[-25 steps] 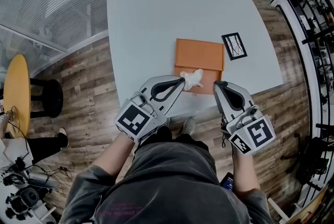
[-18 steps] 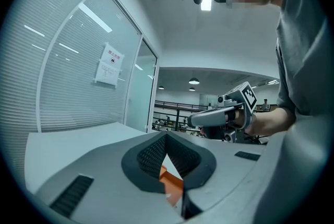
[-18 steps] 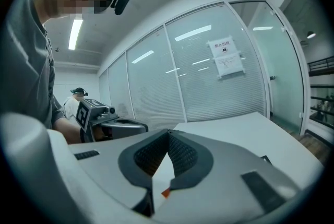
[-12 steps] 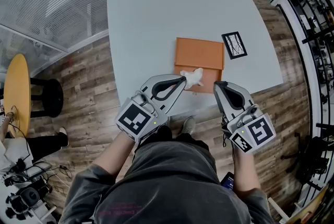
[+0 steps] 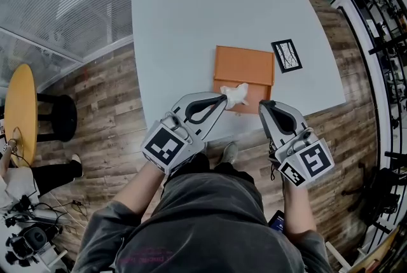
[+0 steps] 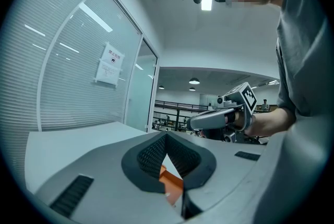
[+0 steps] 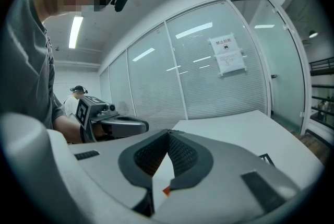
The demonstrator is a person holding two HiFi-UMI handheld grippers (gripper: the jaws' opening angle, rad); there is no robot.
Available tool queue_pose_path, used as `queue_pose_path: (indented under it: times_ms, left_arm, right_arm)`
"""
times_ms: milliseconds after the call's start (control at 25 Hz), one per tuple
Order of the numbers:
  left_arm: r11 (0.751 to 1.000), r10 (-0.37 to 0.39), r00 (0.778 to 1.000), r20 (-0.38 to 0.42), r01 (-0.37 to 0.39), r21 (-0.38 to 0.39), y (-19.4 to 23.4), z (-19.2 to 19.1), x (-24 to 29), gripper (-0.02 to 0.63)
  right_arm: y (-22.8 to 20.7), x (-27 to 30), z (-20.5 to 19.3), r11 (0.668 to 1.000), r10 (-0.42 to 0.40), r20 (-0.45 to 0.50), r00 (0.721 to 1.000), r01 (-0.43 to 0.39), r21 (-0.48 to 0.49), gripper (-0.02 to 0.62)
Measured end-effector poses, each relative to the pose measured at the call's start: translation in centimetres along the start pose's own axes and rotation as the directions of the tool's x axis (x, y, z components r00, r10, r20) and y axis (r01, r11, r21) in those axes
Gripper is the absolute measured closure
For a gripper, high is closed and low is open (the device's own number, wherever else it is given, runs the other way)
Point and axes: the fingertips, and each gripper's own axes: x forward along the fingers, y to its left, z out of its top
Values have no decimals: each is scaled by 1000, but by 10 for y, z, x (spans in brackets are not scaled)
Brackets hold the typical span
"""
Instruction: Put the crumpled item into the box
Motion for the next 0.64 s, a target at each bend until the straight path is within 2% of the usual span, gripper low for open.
queue_pose_path:
  times_ms: [640]
  left_arm:
    - [1000, -5, 1000, 0, 5, -7, 0, 0, 3, 594]
  right_arm:
    - [-1, 3, -1, 1000, 3, -12, 1000, -3, -2, 594]
